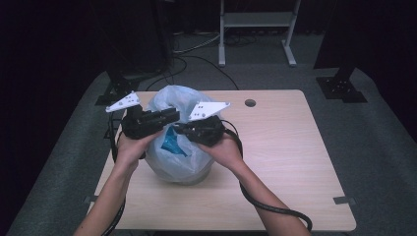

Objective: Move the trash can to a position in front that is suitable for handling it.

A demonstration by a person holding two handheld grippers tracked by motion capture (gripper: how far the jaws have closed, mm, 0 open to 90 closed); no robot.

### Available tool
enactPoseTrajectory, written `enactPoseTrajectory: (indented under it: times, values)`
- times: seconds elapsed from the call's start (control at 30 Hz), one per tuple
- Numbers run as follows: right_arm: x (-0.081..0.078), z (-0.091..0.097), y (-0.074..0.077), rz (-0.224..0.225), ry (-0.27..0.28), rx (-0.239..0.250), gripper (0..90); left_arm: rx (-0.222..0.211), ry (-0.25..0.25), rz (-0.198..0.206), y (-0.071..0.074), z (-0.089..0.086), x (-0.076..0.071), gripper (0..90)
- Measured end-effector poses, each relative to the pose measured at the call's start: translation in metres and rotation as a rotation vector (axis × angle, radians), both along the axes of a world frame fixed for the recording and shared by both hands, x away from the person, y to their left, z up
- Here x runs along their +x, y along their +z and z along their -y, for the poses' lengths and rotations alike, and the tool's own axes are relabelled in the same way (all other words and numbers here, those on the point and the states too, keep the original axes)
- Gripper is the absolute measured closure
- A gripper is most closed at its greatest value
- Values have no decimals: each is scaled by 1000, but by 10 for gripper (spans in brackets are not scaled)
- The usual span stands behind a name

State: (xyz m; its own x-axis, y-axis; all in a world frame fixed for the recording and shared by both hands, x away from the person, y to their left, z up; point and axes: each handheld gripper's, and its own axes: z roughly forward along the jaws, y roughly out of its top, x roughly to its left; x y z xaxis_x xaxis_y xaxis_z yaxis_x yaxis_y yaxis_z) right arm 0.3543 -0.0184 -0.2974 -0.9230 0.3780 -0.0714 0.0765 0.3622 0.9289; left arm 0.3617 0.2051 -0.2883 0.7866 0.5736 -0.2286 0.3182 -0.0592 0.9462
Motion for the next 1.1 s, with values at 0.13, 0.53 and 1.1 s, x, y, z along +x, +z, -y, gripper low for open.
enactPoseTrajectory:
  times: [0.13, 0.53, 1.1]
  values:
    - [-3, -1, 0, 22, 30, -11, 886, 30, -4, -22, 0, 3, 2, 656]
    - [-9, 14, 4, -11, 41, 17, 549, 41, 4, 33, 1, 0, -2, 900]
    - [9, 19, -1, -164, 4, 2, 295, -59, -84, 66, 11, 17, -11, 900]
